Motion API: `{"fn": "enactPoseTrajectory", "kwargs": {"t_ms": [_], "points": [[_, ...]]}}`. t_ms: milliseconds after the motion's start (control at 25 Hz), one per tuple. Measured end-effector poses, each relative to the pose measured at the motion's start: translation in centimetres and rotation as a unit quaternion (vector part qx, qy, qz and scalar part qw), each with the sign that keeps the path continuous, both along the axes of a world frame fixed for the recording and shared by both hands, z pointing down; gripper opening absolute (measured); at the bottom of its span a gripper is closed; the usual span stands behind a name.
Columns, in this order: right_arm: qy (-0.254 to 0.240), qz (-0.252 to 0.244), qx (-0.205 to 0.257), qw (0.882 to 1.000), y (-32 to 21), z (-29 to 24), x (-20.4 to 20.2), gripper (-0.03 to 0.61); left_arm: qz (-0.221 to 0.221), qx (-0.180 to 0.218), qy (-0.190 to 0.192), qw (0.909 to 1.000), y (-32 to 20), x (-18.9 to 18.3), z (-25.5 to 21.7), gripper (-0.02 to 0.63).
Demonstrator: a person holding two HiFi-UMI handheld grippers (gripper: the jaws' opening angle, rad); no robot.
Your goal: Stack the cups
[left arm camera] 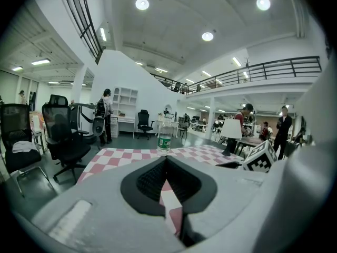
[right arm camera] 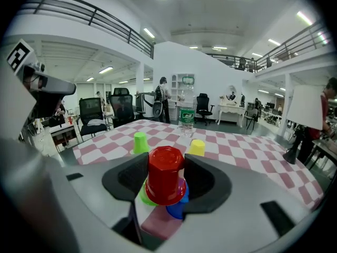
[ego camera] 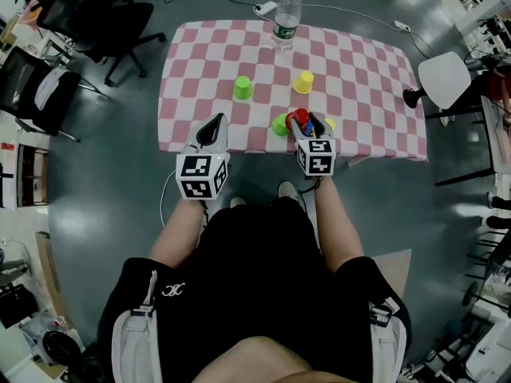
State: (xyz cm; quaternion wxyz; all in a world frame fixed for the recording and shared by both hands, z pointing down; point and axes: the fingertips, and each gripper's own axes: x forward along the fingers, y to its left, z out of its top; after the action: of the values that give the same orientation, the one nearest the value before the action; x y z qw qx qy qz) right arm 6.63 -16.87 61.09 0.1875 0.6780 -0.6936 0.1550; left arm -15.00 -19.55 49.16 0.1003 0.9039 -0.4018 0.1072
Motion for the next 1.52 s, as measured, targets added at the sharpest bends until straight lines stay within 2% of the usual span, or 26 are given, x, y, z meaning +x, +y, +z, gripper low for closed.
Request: {"fn": "enactPoseTrajectory", "kwargs": {"t_ms": [240, 360, 560, 840, 920, 1000, 1040, 1160, 1520], "points": [[0.004, 0.007, 0.01, 1.0, -0.1, 0.1, 0.0, 0.216, 0.001, 0.001, 0.0, 1.0, 0.1, 0.0, 0.0, 0.015], [0.001, -0.006, 0.017, 1.0, -0.2, 0.0, -0.3, 0.216, 0.002, 0.002, 0.001, 1.0, 0.2, 0.1, -0.1, 0.015], [-0.03, -0.007, 0.075, 0.997, 0.1, -2.1, -0.6, 0.247, 0.006, -0.003, 0.0, 1.0, 0.5, 0.3, 0.1, 0.015], [-0.011, 0.003, 0.122, 0.992, 1.0, -6.0, 0.2, 0.244, 0.016, 0.001, 0.005, 0.9999, 0.9, 1.7, -0.3, 0.015], [-0.004, 0.006, 0.151, 0.989, 1.5, -8.1, 0.5, 0.208, 0.019, 0.003, 0.007, 0.9998, 0.9, 2.3, -0.6, 0.015], [0.0, 0.005, 0.186, 0.983, 2.2, -10.4, 0.7, 0.036, 0.024, 0.006, 0.01, 0.9997, 0.9, 3.2, -0.8, 0.015], [-0.002, -0.002, 0.201, 0.979, 2.5, -11.5, 0.8, 0.005, 0.027, 0.007, 0.01, 0.9996, 1.0, 3.7, -1.0, 0.015], [-0.008, -0.02, 0.224, 0.974, 3.2, -13.7, 1.0, 0.003, 0.035, 0.01, 0.014, 0.9992, 1.2, 5.4, -1.4, 0.015], [0.013, 0.011, 0.219, 0.975, 3.8, -15.6, 4.1, 0.003, 0.064, 0.024, 0.018, 0.9975, 1.3, 11.4, -3.2, 0.015]]}}
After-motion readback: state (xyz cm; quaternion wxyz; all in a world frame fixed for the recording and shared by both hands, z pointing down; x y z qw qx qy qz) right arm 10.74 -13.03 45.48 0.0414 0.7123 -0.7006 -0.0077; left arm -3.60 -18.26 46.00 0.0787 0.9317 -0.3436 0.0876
